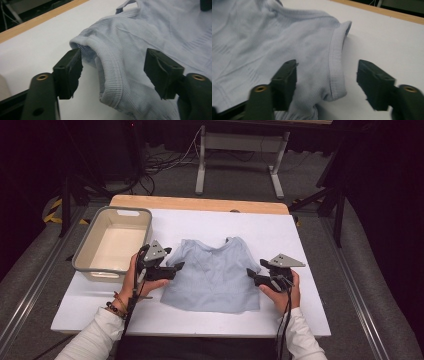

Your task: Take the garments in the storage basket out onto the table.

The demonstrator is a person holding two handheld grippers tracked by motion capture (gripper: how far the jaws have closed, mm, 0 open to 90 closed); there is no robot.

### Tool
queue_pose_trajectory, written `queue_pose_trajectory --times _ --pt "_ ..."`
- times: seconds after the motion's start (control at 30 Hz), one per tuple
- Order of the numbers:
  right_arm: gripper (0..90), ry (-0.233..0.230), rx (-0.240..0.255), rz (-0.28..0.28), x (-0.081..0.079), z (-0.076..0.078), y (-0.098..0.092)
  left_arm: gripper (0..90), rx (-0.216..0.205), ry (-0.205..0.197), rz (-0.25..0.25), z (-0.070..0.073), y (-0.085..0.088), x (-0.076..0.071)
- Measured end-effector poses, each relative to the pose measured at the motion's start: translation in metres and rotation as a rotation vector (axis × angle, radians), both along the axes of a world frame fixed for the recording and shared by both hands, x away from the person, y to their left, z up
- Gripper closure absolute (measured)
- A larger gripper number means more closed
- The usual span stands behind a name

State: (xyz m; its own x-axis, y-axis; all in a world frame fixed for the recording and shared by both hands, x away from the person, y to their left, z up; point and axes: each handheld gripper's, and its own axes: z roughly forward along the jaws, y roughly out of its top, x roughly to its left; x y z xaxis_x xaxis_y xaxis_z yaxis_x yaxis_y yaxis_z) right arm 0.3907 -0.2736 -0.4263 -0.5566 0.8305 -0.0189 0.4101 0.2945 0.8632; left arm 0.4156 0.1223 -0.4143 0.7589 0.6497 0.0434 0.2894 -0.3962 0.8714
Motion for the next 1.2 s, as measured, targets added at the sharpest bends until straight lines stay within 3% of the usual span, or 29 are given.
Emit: queue_pose_trajectory --times 0.07,0.2,0.3,0.33,0.47,0.6,0.67,0.93,1.1,1.2 --pt "29.2 -0.019 0.046 0.013 0.001 0.001 -0.002 26.5 -0.013 0.002 -0.01 0.0 -0.001 0.001" --pt "30.2 -0.043 0.052 0.015 0.006 0.003 0.001 32.5 -0.026 0.035 -0.02 -0.005 -0.004 0.008" --pt "38.6 -0.008 0.031 0.041 0.011 -0.003 0.007 44.5 0.003 0.054 -0.023 -0.011 -0.008 0.012" --pt "46.9 0.006 0.013 0.055 0.012 -0.006 0.009 49.7 0.009 0.062 -0.027 -0.013 -0.008 0.013" --pt "55.6 0.036 -0.063 0.075 0.012 -0.012 0.013 63.5 0.025 0.112 -0.052 -0.022 -0.007 0.018" --pt "62.5 0.059 -0.075 0.075 0.01 -0.014 0.009 71.6 0.074 0.156 -0.096 -0.03 -0.009 0.02" --pt "65.0 0.07 -0.073 0.082 0.009 -0.014 0.007 73.9 0.118 0.164 -0.119 -0.032 -0.011 0.019" --pt "67.9 0.103 -0.116 0.136 -0.001 -0.02 0.011 73.8 0.175 0.165 -0.173 -0.03 -0.007 0.008" --pt "67.4 0.101 -0.117 0.142 -0.005 -0.021 0.01 73.4 0.168 0.158 -0.178 -0.033 -0.002 0.003" --pt "66.8 0.099 -0.116 0.15 -0.006 -0.022 0.011 73.2 0.159 0.123 -0.188 -0.034 0.001 -0.001"
